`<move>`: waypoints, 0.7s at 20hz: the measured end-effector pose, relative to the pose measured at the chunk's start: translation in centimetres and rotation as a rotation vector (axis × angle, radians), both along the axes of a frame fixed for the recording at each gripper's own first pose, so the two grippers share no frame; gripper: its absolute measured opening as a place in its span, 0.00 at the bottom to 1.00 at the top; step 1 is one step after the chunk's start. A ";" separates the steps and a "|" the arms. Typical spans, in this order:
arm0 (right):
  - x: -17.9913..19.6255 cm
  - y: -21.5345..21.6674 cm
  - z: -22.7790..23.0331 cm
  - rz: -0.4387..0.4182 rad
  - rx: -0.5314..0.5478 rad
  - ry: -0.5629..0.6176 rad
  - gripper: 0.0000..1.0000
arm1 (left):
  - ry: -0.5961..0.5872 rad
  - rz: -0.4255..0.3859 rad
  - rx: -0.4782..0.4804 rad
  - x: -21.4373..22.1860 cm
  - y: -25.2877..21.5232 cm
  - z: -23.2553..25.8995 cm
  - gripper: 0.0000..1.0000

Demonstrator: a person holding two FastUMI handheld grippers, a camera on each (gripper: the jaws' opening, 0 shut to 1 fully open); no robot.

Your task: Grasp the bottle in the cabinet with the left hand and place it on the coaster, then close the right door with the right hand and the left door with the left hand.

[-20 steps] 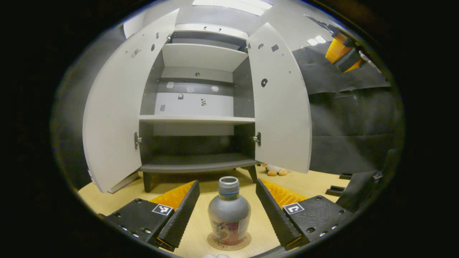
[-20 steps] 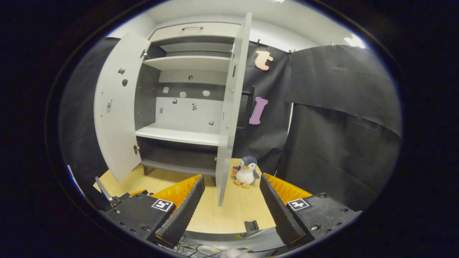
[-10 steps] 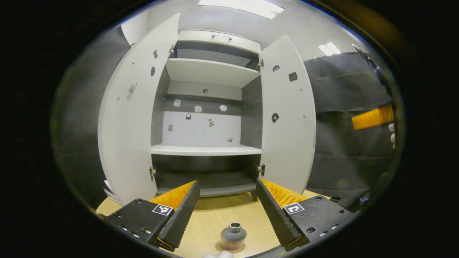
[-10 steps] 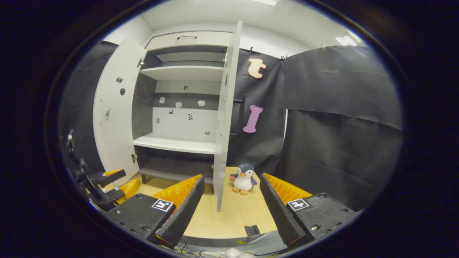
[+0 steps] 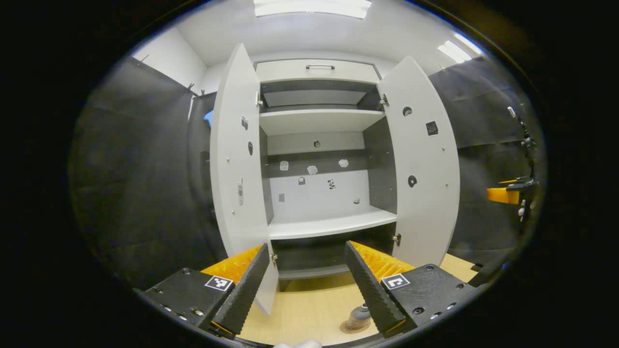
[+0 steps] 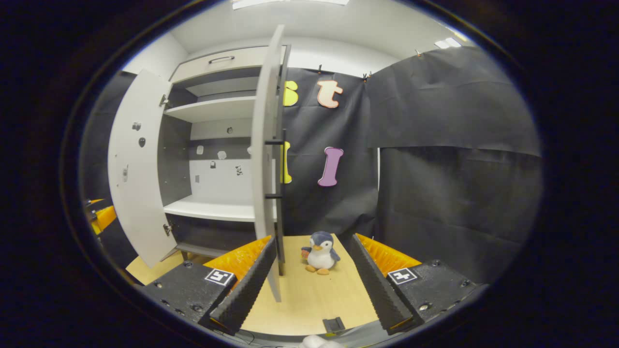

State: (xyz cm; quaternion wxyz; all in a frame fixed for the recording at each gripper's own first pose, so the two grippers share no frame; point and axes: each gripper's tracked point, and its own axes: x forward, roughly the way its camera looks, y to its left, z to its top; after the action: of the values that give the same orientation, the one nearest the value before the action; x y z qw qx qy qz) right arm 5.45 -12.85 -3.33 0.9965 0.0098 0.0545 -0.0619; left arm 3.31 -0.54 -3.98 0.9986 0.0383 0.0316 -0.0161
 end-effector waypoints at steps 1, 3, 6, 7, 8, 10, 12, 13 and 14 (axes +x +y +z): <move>1.2 -1.1 0.0 0.011 0.014 0.005 1.00 | 0.009 0.022 -0.003 -0.3 -0.3 0.2 0.96; 3.5 -3.6 0.6 0.018 0.042 -0.001 1.00 | 0.014 0.039 -0.033 -0.7 -1.6 0.6 0.96; 7.3 -6.3 1.9 0.055 0.069 -0.016 0.99 | 0.029 0.075 -0.072 -0.9 -3.4 0.8 0.99; 8.3 -6.8 2.2 0.073 0.071 -0.018 0.99 | 0.029 0.093 -0.079 -0.8 -3.9 1.0 0.99; 9.4 -7.3 2.6 0.096 0.075 -0.020 0.99 | 0.032 0.114 -0.084 -0.9 -4.3 1.1 0.99; 11.4 -7.2 3.5 0.157 0.087 -0.022 1.00 | 0.024 0.148 -0.081 -1.2 -5.1 1.2 0.96; 13.0 -6.6 4.0 0.209 0.090 -0.018 1.00 | 0.020 0.184 -0.063 -1.3 -5.2 1.4 1.00; 13.2 -6.2 4.1 0.232 0.089 -0.017 0.99 | 0.025 0.194 -0.056 -1.6 -5.5 1.2 0.99; 13.4 -5.8 4.5 0.249 0.090 -0.023 0.99 | 0.023 0.201 -0.057 -1.8 -5.6 1.2 0.99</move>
State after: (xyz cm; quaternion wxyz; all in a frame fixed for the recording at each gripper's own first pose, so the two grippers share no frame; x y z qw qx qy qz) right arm 18.89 -18.62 1.15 0.9956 0.0481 0.0464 0.0651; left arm 1.49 -6.14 -2.78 0.9954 0.0063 0.0466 0.0829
